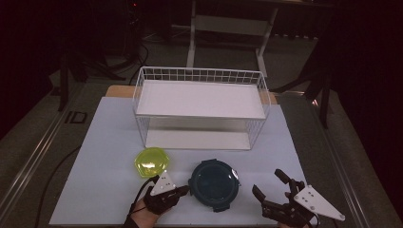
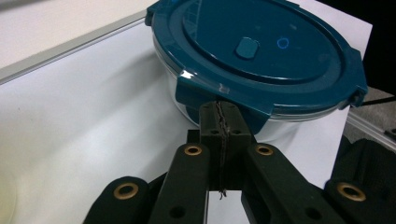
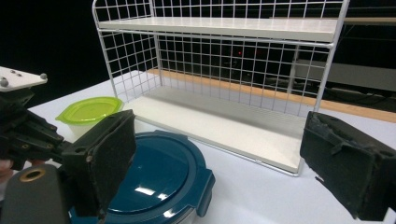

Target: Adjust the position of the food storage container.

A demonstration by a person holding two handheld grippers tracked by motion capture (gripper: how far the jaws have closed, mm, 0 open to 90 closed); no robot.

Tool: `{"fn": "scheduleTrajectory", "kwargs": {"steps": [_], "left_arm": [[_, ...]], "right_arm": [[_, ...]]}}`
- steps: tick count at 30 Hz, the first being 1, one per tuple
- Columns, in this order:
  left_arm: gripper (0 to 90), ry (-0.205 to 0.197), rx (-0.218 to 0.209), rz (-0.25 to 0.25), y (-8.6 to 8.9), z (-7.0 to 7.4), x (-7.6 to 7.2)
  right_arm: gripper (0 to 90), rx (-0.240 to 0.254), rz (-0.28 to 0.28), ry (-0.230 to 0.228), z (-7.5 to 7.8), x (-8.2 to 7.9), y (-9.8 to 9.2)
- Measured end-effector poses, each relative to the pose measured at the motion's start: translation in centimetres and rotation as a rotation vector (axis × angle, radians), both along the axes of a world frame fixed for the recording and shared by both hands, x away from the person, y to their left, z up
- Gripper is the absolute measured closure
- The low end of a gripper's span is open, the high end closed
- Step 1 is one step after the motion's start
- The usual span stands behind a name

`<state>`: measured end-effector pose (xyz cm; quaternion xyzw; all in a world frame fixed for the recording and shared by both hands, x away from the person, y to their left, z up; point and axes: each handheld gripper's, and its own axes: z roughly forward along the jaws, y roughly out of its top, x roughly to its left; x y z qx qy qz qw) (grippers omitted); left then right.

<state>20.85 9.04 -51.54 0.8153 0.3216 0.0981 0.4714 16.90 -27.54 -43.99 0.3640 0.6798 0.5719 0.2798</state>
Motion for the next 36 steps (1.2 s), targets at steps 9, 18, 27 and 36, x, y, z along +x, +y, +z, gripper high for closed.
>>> {"fn": "scheduleTrajectory", "kwargs": {"steps": [9, 18, 27, 36], "left_arm": [[88.8, 0.005, -0.001, -0.009, -1.2, 0.0, 0.8], [88.8, 0.008, -0.009, -0.008, -2.3, 0.0, 1.8], [88.8, 0.013, -0.017, -0.012, -2.9, -0.1, 2.3], [88.7, 0.030, -0.020, -0.023, -2.9, 0.1, 2.5]], "right_arm": [[10.2, -0.003, 0.004, 0.010, -0.1, 0.1, 0.1], [10.2, -0.005, 0.003, 0.015, -0.2, 0.2, -0.1], [10.3, -0.013, 0.006, 0.017, -0.2, 0.3, -0.1], [10.2, -0.016, 0.008, 0.019, -0.3, 0.3, 0.0]]}}
